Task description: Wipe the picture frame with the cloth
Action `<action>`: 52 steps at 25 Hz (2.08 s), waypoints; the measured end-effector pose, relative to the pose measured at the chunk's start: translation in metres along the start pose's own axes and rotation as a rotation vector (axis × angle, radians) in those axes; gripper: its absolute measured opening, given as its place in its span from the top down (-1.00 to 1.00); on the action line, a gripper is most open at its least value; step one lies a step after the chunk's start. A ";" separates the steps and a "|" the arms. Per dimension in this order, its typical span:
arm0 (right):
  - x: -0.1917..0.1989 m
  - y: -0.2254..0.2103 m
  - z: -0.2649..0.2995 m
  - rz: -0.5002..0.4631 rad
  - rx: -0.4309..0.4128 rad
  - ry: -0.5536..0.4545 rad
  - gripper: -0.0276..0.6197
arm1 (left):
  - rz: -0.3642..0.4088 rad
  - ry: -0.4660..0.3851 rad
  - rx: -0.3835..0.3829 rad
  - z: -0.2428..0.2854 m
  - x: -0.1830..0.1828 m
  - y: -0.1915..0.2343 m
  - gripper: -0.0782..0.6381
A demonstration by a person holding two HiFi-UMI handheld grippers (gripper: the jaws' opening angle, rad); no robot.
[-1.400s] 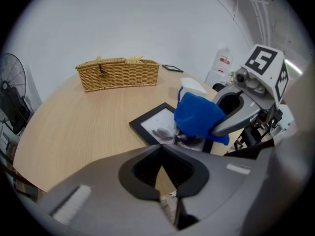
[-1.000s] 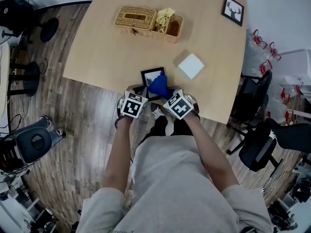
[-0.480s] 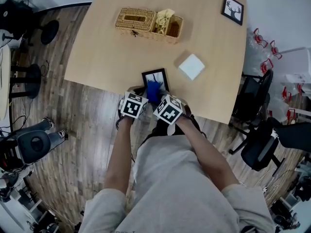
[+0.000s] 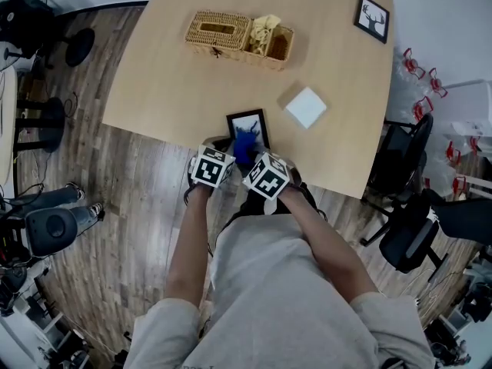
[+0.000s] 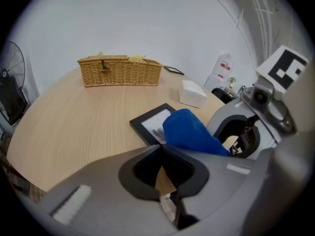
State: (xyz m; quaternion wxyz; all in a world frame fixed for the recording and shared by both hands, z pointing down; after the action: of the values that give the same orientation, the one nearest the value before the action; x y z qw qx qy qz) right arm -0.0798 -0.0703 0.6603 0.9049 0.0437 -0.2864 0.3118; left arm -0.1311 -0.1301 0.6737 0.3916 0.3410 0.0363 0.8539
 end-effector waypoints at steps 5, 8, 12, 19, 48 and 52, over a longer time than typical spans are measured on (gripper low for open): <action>0.000 0.000 0.000 0.006 -0.004 0.003 0.59 | -0.006 -0.009 -0.002 0.001 0.000 0.000 0.63; 0.000 0.001 -0.001 0.011 -0.013 -0.002 0.60 | -0.006 -0.009 -0.004 0.001 0.001 -0.001 0.63; -0.001 0.002 -0.001 0.013 -0.015 -0.006 0.60 | -0.006 -0.009 -0.006 0.000 0.001 0.000 0.63; -0.001 0.006 -0.002 0.019 -0.017 -0.015 0.60 | -0.015 -0.015 -0.005 0.001 0.002 0.001 0.63; 0.055 -0.025 -0.054 0.100 0.084 -0.013 0.60 | 0.011 -0.033 -0.083 -0.003 -0.008 -0.006 0.64; 0.068 -0.035 -0.075 0.122 0.104 -0.048 0.60 | -0.033 -0.078 -0.143 -0.017 -0.012 -0.018 0.64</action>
State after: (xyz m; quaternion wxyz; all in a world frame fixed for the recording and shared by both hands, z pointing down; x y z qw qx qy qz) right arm 0.0215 -0.0425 0.6386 0.8736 0.0803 -0.2936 0.3797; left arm -0.1244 -0.1225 0.6488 0.4301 0.3446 -0.0342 0.8337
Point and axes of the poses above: the fingertips, and each gripper's own axes: z forward along the fingers, y to its left, x out of its underside, the point moved 4 cm from there along -z, backward along the fingers, and after that the axes turned 9 degrees about x, right-handed, at the moved point
